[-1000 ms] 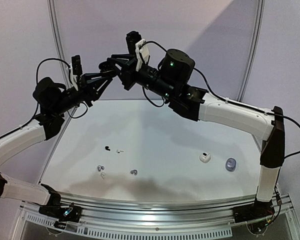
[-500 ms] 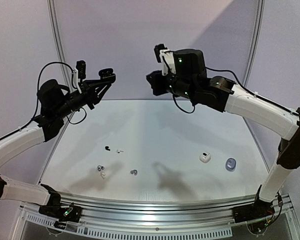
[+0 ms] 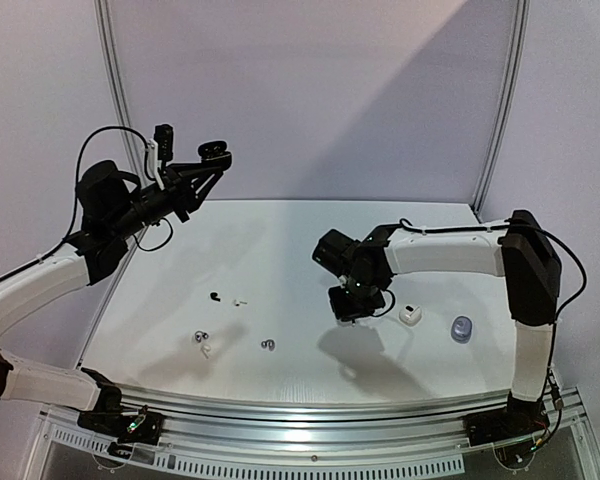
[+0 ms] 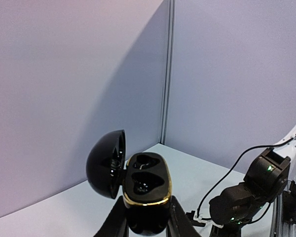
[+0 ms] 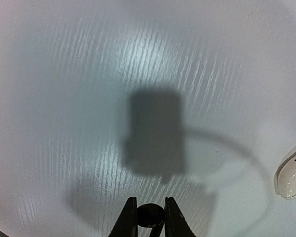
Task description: Insert the wireless bluetooth earbuds into the charging case
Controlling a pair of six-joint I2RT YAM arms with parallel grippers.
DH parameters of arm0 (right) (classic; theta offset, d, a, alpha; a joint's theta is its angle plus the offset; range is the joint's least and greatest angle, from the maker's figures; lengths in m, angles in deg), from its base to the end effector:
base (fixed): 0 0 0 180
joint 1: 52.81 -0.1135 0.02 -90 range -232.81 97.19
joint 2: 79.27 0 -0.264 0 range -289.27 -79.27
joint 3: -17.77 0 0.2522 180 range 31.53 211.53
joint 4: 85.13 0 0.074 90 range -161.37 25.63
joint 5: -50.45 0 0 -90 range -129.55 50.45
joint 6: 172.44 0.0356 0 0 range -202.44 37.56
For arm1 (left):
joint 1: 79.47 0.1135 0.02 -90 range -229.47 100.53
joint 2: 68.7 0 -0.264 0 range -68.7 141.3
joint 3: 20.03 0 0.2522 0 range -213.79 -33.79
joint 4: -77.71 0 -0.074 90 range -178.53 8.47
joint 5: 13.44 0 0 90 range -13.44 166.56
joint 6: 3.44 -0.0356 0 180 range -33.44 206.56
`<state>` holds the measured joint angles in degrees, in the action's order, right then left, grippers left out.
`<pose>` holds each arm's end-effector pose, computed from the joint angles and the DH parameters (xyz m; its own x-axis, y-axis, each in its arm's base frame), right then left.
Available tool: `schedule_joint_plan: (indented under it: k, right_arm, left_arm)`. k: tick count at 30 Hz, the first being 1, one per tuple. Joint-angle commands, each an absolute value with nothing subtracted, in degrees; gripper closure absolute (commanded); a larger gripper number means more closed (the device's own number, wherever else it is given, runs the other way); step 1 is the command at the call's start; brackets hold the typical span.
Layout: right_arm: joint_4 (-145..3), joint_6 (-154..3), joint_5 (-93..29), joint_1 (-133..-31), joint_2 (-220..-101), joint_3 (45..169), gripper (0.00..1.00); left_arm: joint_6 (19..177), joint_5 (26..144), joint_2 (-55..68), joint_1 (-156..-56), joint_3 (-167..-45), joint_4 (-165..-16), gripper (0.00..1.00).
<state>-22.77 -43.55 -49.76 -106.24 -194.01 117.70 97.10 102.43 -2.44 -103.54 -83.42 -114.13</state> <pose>0.2425 0.3163 0.1825 -0.9337 -0.2215 -0.2813 -0.2322 0.9726 0.0049 0.2405 -0.1244 0.3591 0.0008 -0.1806 -0.9835 0.7737 0.6232 -0.1138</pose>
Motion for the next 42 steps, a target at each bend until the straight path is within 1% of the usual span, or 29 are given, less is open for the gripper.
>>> schedule_joint_plan:
  k: [1,6,11,15,16,18,20,25,29,31,35,39,42]
  right_arm:
    - [-25.4,-39.4,-43.0,-105.4,-195.0,114.7,1.00]
    - [-24.8,-39.4,-40.9,-105.4,-197.9,113.9,1.00]
    - [-23.6,-39.4,-41.4,-105.4,-198.4,113.3,1.00]
    - [-23.0,-40.0,-41.6,-105.4,-198.7,113.3,0.89]
    - [-22.8,-40.2,-41.6,-105.4,-198.7,113.4,0.85]
    - [-22.2,-40.6,-41.8,-105.4,-198.7,113.8,0.73]
    - [-21.5,-41.1,-42.4,-105.4,-198.7,114.4,0.65]
    - [-19.2,-42.8,-43.2,-105.4,-198.5,117.4,0.59]
    - [-14.0,-45.1,-44.0,-105.1,-199.1,123.5,0.51]
    - [-10.8,-47.2,-42.7,-104.7,-199.7,127.3,0.48]
    - [-4.3,-53.3,-37.3,-103.9,-201.8,132.7,0.37]
    - [4.0,-57.2,-36.3,-103.4,-205.9,137.2,0.31]
    - [4.7,-59.6,-36.5,-103.4,-208.1,140.5,0.32]
  left_arm:
    - [96.2,102.1,-3.7,-103.0,-82.3,-113.8,1.00]
    - [95.7,102.1,-3.6,-103.1,-82.5,-113.7,1.00]
    - [95.6,102.0,-3.5,-103.1,-82.5,-114.0,1.00]
    - [95.6,101.9,-3.4,-103.1,-82.5,-114.1,1.00]
    - [95.4,101.9,-3.4,-103.0,-82.5,-114.1,1.00]
    - [95.1,101.8,-3.5,-103.1,-82.5,-114.1,1.00]
    - [94.8,101.6,-3.5,-103.0,-82.5,-114.1,1.00]
    - [94.8,101.9,-3.3,-103.1,-82.5,-114.2,1.00]
    - [94.6,102.1,-3.3,-103.1,-82.5,-114.2,1.00]
    - [94.6,102.1,-3.2,-103.0,-82.4,-114.2,1.00]
    - [94.7,102.1,-3.2,-103.0,-82.3,-114.3,1.00]
    - [94.6,102.2,-3.2,-103.0,-82.1,-114.3,1.00]
    - [94.9,102.4,-3.2,-103.1,-81.9,-114.5,1.00]
